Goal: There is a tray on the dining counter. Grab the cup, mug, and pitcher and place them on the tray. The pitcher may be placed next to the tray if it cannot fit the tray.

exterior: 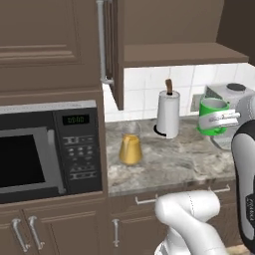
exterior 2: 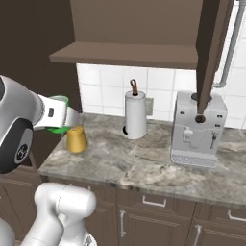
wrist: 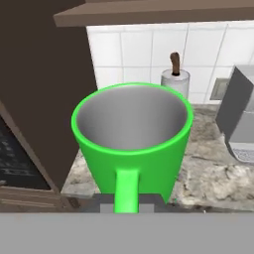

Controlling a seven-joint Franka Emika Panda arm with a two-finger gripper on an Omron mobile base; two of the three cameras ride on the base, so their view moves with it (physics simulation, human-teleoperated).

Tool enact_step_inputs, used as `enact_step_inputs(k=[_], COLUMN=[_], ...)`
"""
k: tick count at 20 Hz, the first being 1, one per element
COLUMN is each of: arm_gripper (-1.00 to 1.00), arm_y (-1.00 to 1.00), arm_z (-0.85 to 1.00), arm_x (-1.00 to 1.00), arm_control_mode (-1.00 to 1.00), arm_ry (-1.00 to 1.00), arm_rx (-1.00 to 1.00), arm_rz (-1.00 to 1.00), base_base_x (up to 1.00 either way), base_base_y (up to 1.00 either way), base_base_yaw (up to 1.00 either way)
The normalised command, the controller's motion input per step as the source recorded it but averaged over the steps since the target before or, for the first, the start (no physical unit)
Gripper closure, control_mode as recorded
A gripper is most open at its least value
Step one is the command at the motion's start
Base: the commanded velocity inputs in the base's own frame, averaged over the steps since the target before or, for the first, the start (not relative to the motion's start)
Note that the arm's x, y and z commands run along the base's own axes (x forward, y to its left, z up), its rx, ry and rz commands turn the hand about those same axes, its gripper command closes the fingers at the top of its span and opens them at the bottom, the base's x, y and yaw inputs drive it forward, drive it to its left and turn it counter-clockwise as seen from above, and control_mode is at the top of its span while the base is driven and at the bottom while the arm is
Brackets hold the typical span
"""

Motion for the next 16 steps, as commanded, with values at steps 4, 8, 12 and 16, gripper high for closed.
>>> enact_step_inputs(k=[4, 8, 12, 16], arm_gripper=[1.00, 1.00, 1.00, 1.00], arm_y=[0.00, 0.00, 0.00, 0.00], arm_z=[0.00, 0.00, 0.00, 0.00], arm_x=[0.00, 0.00, 0.00, 0.00], arm_control_mode=[1.00, 1.00, 1.00, 1.00], arm_ry=[0.00, 0.00, 0.00, 0.00], arm_rx=[0.00, 0.00, 0.00, 0.00], arm_rz=[0.00, 0.00, 0.00, 0.00], base_base_x=[-1.00, -0.65, -0.32, -0.32], base_base_y=[-0.46, -0.22, -0.04, 0.26], base_base_yaw=[0.12, 0.46, 0.69, 0.85])
